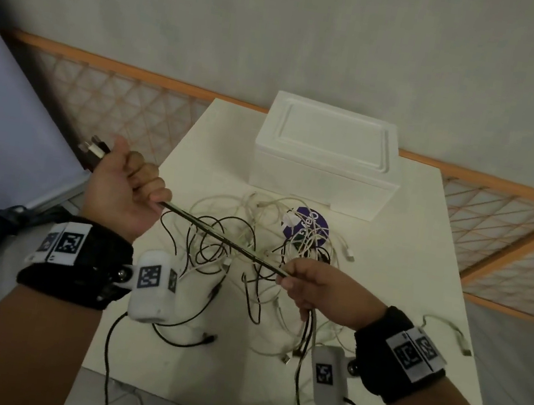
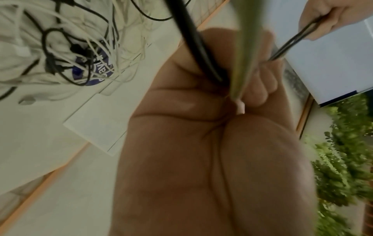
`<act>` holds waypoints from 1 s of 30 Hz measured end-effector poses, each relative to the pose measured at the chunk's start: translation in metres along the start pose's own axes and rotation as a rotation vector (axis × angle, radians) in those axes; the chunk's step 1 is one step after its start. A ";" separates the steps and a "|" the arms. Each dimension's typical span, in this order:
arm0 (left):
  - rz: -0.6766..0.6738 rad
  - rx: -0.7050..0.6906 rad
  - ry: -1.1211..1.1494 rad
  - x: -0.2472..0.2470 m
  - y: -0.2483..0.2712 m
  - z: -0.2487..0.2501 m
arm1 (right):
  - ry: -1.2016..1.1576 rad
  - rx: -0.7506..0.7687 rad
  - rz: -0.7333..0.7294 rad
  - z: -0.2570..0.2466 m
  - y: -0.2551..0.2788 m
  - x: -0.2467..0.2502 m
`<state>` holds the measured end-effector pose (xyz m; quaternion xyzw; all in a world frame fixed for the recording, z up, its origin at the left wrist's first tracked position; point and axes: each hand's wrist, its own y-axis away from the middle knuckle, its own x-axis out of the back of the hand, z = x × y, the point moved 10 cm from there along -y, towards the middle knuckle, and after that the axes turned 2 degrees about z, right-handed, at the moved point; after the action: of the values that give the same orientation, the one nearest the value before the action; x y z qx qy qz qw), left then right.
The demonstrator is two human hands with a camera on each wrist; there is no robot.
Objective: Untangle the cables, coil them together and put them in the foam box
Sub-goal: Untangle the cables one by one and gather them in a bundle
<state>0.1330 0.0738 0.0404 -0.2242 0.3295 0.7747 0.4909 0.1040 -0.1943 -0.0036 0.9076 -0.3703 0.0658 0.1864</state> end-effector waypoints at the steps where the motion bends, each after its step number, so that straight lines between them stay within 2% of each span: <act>1: 0.013 -0.011 0.007 0.003 0.000 0.002 | -0.008 -0.005 -0.007 0.002 0.004 0.001; 6: 0.091 -0.026 0.091 0.020 -0.004 0.018 | 0.158 -0.030 0.023 0.020 0.024 0.013; 11: 0.136 -0.073 0.075 0.016 -0.002 0.027 | 0.382 -0.002 0.169 0.013 0.031 0.044; 15: 0.147 -0.096 0.084 0.016 -0.004 0.038 | 0.627 -0.041 0.162 0.011 0.042 0.064; 19: 0.181 -0.151 0.092 0.016 -0.004 0.045 | 0.997 0.047 0.409 -0.007 0.042 0.089; 24: 0.192 -0.233 0.084 0.014 -0.002 0.049 | 0.765 0.101 0.576 -0.022 0.039 0.116; 27: 0.204 -0.253 0.044 0.016 -0.004 0.046 | 0.835 0.135 0.539 -0.022 0.033 0.118; 30: 0.188 -0.241 0.072 0.025 -0.014 0.045 | 0.955 0.072 0.503 -0.012 0.030 0.120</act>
<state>0.1342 0.1262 0.0506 -0.2773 0.2708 0.8427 0.3736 0.1694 -0.2875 0.0468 0.6659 -0.4479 0.5263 0.2810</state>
